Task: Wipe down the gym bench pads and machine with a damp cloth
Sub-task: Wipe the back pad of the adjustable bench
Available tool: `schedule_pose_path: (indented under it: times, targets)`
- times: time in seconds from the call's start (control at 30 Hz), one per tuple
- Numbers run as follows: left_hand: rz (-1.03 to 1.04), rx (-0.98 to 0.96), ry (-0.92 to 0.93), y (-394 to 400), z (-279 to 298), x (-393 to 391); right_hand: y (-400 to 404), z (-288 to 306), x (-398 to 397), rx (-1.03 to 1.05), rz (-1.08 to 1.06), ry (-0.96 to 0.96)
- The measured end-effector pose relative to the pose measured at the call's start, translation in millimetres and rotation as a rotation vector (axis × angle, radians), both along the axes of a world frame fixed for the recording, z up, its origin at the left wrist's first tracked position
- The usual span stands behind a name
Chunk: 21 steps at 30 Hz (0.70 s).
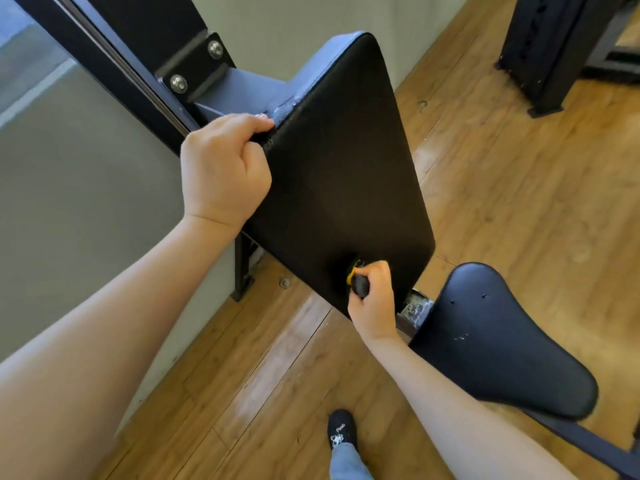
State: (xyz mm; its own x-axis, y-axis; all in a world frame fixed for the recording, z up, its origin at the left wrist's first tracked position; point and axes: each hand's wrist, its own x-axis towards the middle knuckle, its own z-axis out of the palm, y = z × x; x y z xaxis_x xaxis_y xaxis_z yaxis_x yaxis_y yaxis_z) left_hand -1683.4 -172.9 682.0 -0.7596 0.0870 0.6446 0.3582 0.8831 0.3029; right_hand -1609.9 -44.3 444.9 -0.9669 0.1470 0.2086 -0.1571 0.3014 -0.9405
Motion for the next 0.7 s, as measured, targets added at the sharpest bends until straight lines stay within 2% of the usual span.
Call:
schedule_pose_path:
  times: [0.07, 0.2, 0.37, 0.47, 0.63, 0.7]
  targets:
    - [-0.001, -0.009, 0.004, -1.9, -1.4, -0.3, 1.1, -12.3, 7.8, -0.016, -0.042, -0.14]
    - [-0.007, -0.035, 0.042, -1.2, -1.5, -1.0, -2.0, -20.2, 8.8, -0.026, -0.1, -0.221]
    - [0.004, -0.08, 0.084, -2.1, -3.9, 0.0, 2.7, -43.7, 14.2, -0.009, -0.243, -0.484]
    - [-0.009, -0.12, 0.079, 0.0, -3.7, 1.4, 0.4, -59.0, 11.8, -0.002, -0.304, -0.561]
    - [-0.012, -0.167, 0.067, -0.7, -2.1, 2.0, 8.9, -76.4, 1.6, -0.276, -0.401, -0.719]
    - [-0.011, -0.165, 0.072, 0.0, -2.5, 1.7, 14.7, -85.7, -1.5, -0.288, -0.409, -0.764]
